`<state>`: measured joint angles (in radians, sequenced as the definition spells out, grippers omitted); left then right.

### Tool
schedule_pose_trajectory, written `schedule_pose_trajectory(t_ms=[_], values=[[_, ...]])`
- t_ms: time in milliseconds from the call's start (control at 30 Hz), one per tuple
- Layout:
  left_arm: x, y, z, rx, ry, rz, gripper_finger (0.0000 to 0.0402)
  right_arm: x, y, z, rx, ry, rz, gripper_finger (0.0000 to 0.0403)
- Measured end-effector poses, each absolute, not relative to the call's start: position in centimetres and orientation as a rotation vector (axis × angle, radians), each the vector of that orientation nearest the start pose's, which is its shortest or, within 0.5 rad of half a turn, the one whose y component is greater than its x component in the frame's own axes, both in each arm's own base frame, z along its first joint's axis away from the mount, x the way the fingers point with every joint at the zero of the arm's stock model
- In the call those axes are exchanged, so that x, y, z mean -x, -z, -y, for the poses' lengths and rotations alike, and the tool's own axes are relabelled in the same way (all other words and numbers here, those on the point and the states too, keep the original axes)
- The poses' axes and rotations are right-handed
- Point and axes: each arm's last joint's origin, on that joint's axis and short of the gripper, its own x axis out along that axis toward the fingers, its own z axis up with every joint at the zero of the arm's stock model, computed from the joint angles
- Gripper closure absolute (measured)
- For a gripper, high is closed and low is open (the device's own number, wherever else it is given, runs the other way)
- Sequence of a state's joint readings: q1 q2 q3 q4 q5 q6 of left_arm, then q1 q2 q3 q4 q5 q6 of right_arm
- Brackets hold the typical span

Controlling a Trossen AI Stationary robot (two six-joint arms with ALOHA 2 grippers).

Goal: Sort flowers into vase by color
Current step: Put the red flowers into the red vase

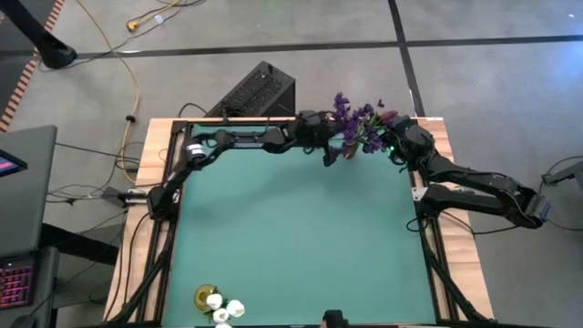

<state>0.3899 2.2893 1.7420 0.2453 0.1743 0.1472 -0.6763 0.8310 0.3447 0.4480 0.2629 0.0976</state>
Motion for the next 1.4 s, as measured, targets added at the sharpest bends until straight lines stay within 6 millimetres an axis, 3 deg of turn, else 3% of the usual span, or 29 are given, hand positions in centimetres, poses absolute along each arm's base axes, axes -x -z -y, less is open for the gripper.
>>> schedule_pose_trajectory(t_ms=[133,300,567,733,933,1067,1233,1400], values=[[-51.2,-18.1,-19.4,-0.030,-0.171,-0.410,0.0036,-13.8,-23.3,12.0,-0.099,0.939,0.005,0.0158],[-52.9,-20.2,-18.5,-0.084,-0.242,-0.337,0.0036,-13.8,-23.3,12.0,-0.099,0.938,0.004,0.0158],[-53.6,-18.9,-19.1,-0.118,-0.332,-0.328,0.0036,-13.8,-23.3,12.0,-0.083,0.933,0.000,0.0158],[-54.5,-15.5,-19.6,-0.117,-0.346,-0.385,0.0036,-13.9,-23.3,11.9,-0.089,0.913,0.002,0.0158],[-54.9,-16.6,-19.2,-0.133,-0.380,-0.342,0.0036,-13.9,-23.4,11.8,-0.085,0.908,0.001,0.0158],[-54.7,-16.2,-19.4,-0.132,-0.369,-0.358,0.0041,-13.9,-23.4,11.8,-0.084,0.909,0.000,0.0158],[-54.7,-16.1,-19.4,-0.126,-0.362,-0.374,0.0076,-13.9,-23.4,11.8,-0.084,0.909,0.000,0.0158],[-54.7,-16.1,-19.3,-0.121,-0.356,-0.369,0.0156,-13.9,-23.3,11.8,-0.086,0.906,-0.009,0.0158]])
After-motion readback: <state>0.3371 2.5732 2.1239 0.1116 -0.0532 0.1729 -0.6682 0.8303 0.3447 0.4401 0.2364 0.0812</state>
